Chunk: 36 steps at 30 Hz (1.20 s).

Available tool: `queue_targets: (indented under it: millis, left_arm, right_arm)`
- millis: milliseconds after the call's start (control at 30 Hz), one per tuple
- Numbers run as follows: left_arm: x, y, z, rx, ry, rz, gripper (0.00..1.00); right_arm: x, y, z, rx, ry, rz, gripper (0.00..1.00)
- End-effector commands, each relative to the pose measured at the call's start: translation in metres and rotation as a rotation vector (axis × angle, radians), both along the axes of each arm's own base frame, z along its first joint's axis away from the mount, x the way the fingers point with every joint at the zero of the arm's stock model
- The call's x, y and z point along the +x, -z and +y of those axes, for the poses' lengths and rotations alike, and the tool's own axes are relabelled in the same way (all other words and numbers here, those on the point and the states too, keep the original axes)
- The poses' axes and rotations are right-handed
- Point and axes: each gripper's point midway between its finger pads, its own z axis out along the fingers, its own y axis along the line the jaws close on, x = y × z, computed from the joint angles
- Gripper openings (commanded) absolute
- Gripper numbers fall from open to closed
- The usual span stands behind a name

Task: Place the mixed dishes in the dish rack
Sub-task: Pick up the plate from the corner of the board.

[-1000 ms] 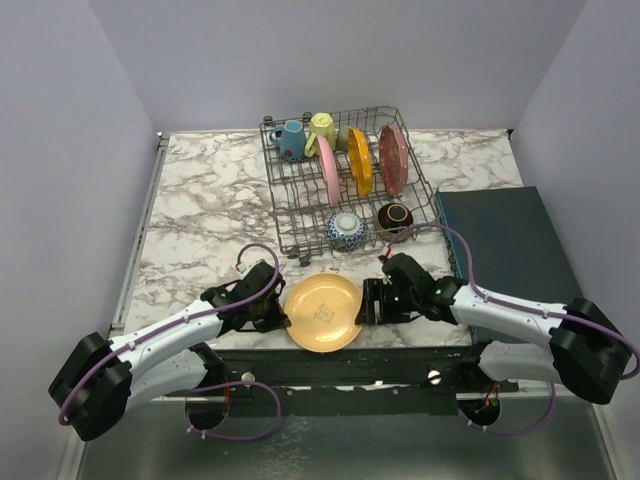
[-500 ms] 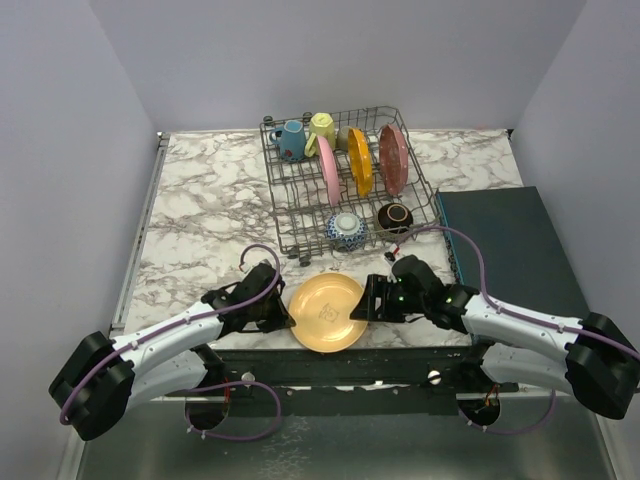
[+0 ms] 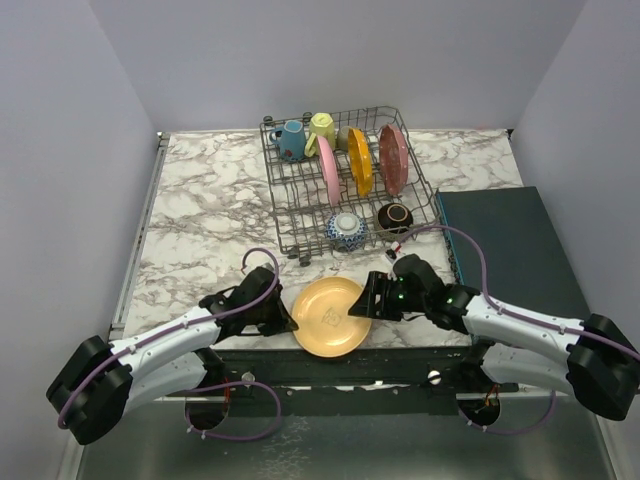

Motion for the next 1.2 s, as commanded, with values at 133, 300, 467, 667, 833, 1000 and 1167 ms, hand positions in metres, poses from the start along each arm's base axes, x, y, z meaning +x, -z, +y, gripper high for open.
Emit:
queue_targets:
  millis: [133, 300, 467, 667, 833, 1000, 1167]
  left_arm:
    - [-0.009, 0.002, -0.008, -0.070, 0.041, 0.013, 0.00]
    - [-0.009, 0.002, -0.008, -0.079, 0.039, 0.006, 0.00]
    - [-0.009, 0.001, -0.008, -0.087, 0.031, 0.000, 0.00]
    - [-0.006, -0.004, -0.010, -0.099, 0.027, -0.011, 0.04]
    - [-0.001, -0.012, -0.013, -0.098, 0.029, -0.025, 0.31]
    - [0.007, -0.026, -0.014, -0.075, 0.042, -0.063, 0.51]
    - [0.025, -0.057, -0.009, -0.019, 0.044, -0.163, 0.61]
  right_arm:
    - [-0.002, 0.010, 0.005, 0.031, 0.013, 0.027, 0.61]
    - [0.001, 0.000, 0.009, 0.070, 0.016, -0.003, 0.46]
    - [0.003, -0.007, 0.006, 0.079, 0.030, -0.029, 0.27]
    - [0.002, -0.011, 0.001, 0.073, 0.039, -0.041, 0.03]
    - [0.005, -0.020, -0.007, 0.038, 0.048, -0.078, 0.00]
    - [0.007, -0.024, -0.020, -0.038, 0.056, -0.105, 0.00]
    - [0.008, -0.030, -0.030, -0.090, 0.060, -0.129, 0.00]
